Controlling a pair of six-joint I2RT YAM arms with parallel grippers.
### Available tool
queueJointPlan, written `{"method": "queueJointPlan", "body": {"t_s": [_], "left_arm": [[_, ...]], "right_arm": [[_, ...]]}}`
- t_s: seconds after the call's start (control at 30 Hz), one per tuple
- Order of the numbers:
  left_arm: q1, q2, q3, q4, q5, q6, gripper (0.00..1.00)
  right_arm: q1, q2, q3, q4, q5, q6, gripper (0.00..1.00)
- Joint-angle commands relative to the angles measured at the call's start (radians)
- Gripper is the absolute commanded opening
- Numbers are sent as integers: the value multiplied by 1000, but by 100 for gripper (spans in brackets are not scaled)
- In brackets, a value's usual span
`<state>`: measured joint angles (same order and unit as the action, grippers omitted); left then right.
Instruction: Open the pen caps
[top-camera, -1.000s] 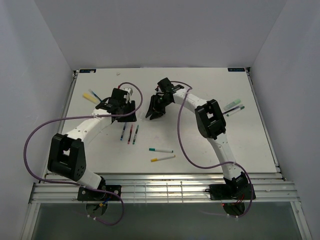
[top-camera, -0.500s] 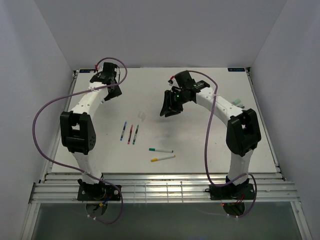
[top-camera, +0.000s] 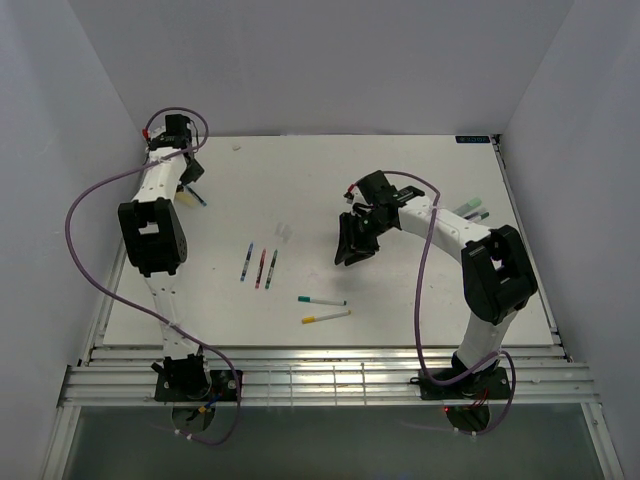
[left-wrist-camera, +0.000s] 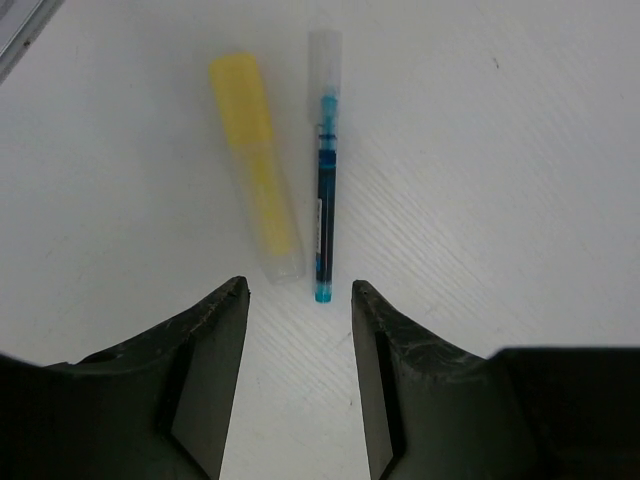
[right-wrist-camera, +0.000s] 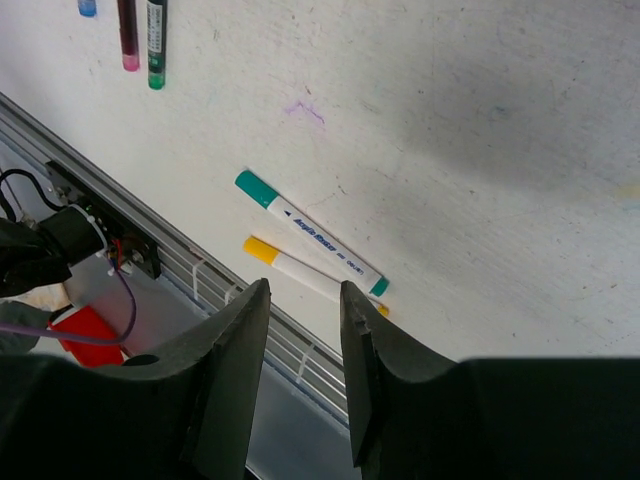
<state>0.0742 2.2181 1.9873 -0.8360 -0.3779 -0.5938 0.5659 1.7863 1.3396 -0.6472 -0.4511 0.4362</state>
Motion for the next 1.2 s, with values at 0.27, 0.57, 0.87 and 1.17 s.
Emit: {"method": "queueJointPlan", "body": {"t_s": [0.27,0.57,0.87,1.17], "left_arm": [[30,137,185,29,65,-52,58],[36,160,191,66,89,-38,57],[45,186,199,80,112,-21,56],[49,198,171,89,109,-3,54]], "right_arm": [[-1,-8,-45,43,-34,-56,41],[-1,8,-26,47,-41,-51,41],[-9,2,-34,61,-50,-36,41],[-21,-8,-59,80,-58,-22,41]]}}
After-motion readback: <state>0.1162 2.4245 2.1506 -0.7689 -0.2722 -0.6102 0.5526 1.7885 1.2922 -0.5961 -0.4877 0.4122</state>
